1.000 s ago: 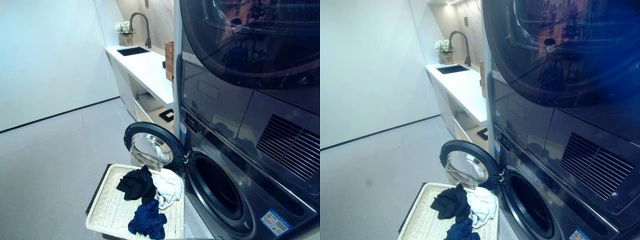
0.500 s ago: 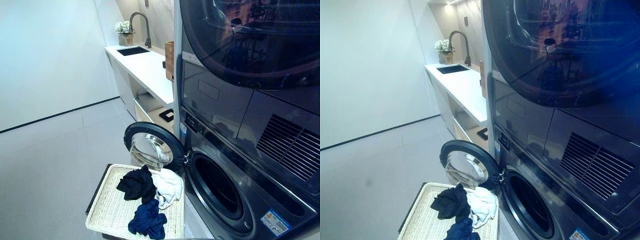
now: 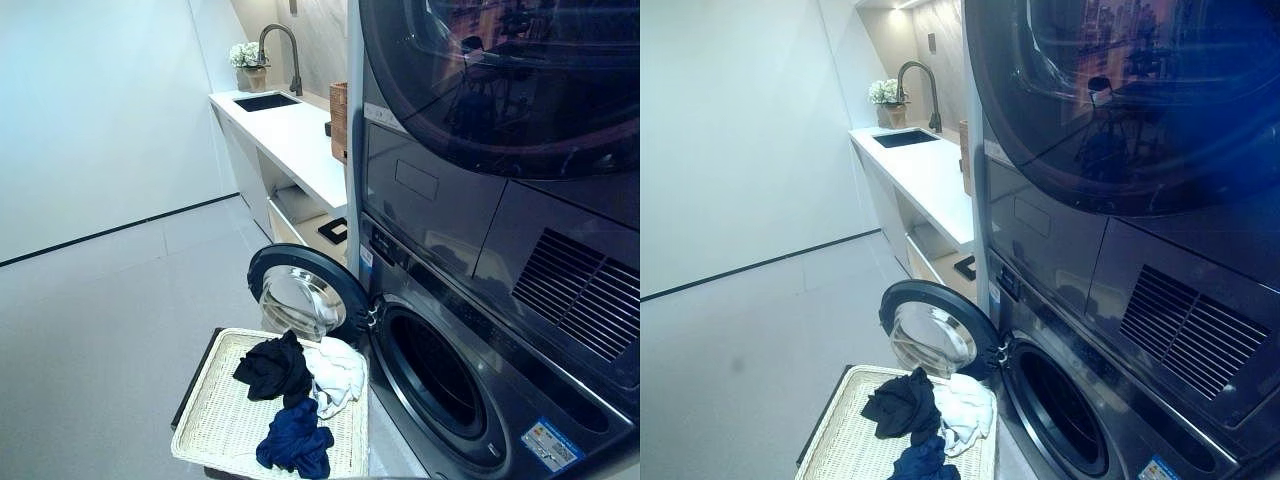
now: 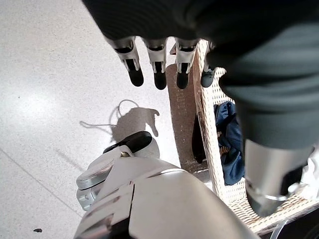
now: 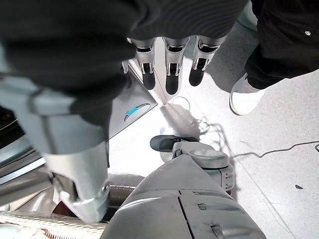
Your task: Put the clothes into the washing machine.
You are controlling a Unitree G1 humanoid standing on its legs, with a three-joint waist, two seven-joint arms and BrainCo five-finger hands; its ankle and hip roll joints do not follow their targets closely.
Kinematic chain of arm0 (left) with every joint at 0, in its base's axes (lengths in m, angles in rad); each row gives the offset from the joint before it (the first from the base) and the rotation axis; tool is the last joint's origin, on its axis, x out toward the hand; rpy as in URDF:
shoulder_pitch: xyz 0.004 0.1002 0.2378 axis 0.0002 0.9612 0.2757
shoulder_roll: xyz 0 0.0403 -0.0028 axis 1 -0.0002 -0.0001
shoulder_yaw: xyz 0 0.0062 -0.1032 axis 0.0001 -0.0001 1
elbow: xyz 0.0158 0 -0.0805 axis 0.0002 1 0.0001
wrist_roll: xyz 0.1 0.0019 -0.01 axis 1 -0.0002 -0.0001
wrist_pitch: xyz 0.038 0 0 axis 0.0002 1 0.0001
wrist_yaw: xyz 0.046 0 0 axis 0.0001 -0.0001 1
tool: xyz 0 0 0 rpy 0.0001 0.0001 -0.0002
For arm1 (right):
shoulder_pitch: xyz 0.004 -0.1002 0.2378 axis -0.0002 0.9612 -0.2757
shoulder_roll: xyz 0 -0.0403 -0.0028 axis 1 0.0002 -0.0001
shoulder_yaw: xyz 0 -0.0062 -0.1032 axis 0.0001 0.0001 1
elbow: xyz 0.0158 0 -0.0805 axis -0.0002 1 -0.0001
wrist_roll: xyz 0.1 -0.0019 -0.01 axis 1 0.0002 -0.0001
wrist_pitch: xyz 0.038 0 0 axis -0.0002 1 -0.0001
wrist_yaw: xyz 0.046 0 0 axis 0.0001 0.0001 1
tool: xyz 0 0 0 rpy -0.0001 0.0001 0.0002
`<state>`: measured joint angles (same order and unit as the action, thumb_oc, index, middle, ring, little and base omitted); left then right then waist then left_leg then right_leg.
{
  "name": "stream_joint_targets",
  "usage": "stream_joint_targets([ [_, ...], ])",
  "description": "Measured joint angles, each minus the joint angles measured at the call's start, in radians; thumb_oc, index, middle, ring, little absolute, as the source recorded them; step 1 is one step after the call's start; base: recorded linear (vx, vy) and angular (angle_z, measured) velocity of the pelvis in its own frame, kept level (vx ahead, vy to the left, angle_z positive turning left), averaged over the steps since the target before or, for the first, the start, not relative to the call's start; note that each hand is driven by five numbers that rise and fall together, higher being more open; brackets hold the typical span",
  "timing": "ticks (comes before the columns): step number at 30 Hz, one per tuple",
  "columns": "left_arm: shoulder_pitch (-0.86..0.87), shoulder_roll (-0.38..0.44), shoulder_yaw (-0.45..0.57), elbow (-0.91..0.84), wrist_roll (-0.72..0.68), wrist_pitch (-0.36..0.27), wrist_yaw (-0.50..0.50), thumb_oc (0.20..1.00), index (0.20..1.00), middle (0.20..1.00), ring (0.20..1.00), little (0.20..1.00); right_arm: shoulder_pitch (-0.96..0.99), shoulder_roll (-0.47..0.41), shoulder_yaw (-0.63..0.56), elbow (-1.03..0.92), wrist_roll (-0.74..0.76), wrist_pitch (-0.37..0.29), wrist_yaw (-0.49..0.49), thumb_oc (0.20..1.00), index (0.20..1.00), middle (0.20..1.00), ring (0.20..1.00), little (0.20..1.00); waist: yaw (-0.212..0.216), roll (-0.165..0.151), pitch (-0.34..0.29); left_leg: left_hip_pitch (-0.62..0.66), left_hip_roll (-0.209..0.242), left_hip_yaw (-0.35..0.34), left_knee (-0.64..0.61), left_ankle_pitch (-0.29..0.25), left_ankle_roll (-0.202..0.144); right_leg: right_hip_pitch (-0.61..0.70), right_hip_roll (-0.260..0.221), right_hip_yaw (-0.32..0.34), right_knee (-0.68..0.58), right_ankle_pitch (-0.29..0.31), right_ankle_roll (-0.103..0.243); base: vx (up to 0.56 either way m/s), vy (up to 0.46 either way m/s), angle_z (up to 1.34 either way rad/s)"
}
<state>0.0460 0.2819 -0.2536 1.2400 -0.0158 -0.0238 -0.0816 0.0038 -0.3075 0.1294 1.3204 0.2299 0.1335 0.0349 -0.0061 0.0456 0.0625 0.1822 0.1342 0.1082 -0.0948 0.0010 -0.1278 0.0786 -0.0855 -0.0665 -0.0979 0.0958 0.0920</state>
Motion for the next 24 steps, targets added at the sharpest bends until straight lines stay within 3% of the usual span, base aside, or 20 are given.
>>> stream_joint_targets([
  [6, -0.006, 0.000, -0.002, -0.004, -0.058, -0.008, 0.015, 1.000, 1.000, 1.000, 1.000, 1.000, -0.007, -0.005, 0.000, -0.002, 0.001, 0.003, 0.001, 1.000, 1.000, 1.000, 1.000, 1.000, 0.002, 0.009, 0.019, -0.027, 0.000, 0.000, 0.000, 0.002, 0.002, -0.032, -0.001, 0.002, 0.000, 0.002, -0.004, -0.05, -0.001, -0.02],
  [9, -0.031, 0.000, -0.001, -0.011, -0.124, -0.028, 0.041, 1.000, 1.000, 1.000, 1.000, 1.000, -0.043, -0.016, 0.002, -0.006, 0.035, 0.001, -0.001, 1.000, 1.000, 1.000, 1.000, 1.000, 0.001, 0.011, 0.045, -0.102, -0.005, -0.002, 0.005, 0.020, 0.003, -0.111, -0.003, 0.002, 0.000, 0.024, -0.001, -0.21, -0.008, -0.03],
  [12, -0.117, 0.001, -0.008, -0.037, -0.179, -0.068, 0.083, 1.000, 1.000, 1.000, 1.000, 1.000, -0.139, -0.035, 0.004, -0.012, 0.071, -0.009, -0.009, 1.000, 1.000, 1.000, 1.000, 1.000, 0.000, 0.016, 0.168, -0.170, -0.012, -0.010, 0.006, 0.051, 0.005, -0.176, -0.007, 0.002, 0.005, 0.055, -0.006, -0.13, 0.000, 0.03],
  [17, -0.203, 0.006, -0.001, -0.127, -0.297, -0.170, 0.179, 1.000, 1.000, 1.000, 1.000, 1.000, -0.232, -0.059, 0.030, -0.090, 0.121, -0.066, -0.041, 1.000, 1.000, 1.000, 1.000, 1.000, 0.001, 0.026, 0.288, -0.268, -0.017, -0.020, 0.006, 0.079, 0.001, -0.274, -0.008, 0.002, 0.006, 0.084, -0.016, -0.06, 0.026, 0.00],
  [24, -0.300, 0.022, 0.000, -0.238, -0.324, -0.300, 0.357, 1.000, 1.000, 1.000, 1.000, 1.000, -0.313, -0.092, 0.036, -0.138, 0.154, -0.136, -0.066, 1.000, 1.000, 1.000, 1.000, 1.000, 0.017, 0.031, 0.373, -0.336, -0.018, -0.027, 0.007, 0.092, -0.002, -0.340, -0.008, 0.000, 0.006, 0.095, -0.018, -0.04, 0.002, 0.02],
])
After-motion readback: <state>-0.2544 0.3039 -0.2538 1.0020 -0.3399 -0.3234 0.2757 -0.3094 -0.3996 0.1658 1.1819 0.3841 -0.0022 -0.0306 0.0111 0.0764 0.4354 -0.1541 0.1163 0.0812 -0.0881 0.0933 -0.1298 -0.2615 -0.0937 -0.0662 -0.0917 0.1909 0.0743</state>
